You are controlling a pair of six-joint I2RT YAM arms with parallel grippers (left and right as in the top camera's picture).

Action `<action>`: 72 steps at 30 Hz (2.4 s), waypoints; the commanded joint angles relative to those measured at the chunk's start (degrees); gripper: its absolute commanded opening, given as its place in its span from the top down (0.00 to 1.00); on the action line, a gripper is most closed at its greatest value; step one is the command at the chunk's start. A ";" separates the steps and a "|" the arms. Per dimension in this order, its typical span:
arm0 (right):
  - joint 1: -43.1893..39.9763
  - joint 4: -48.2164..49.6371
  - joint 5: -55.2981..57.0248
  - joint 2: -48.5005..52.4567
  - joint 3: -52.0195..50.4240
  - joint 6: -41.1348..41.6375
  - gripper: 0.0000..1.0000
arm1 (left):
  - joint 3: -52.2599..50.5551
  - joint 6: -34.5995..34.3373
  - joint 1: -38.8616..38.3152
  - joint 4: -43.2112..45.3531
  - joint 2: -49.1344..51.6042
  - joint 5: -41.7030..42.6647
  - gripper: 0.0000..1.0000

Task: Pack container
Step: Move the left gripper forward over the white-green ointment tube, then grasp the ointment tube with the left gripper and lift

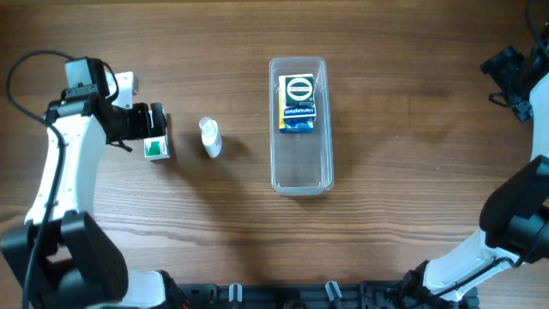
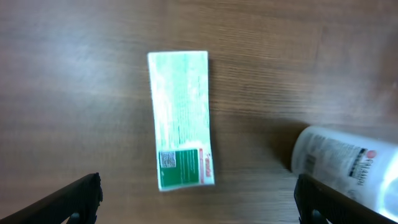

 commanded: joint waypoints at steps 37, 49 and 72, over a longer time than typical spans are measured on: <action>0.02 0.35 -0.28 0.76 -0.15 0.70 0.00 | 0.52 0.31 -0.07 8.11 12.37 5.03 0.00; 0.02 0.35 -0.28 0.76 -0.15 0.70 0.00 | 0.52 -3.54 -0.24 7.61 14.53 -2.08 0.00; 0.02 0.57 -0.28 0.76 -0.15 0.72 0.00 | 0.52 -7.93 -3.06 8.33 15.58 -9.40 0.00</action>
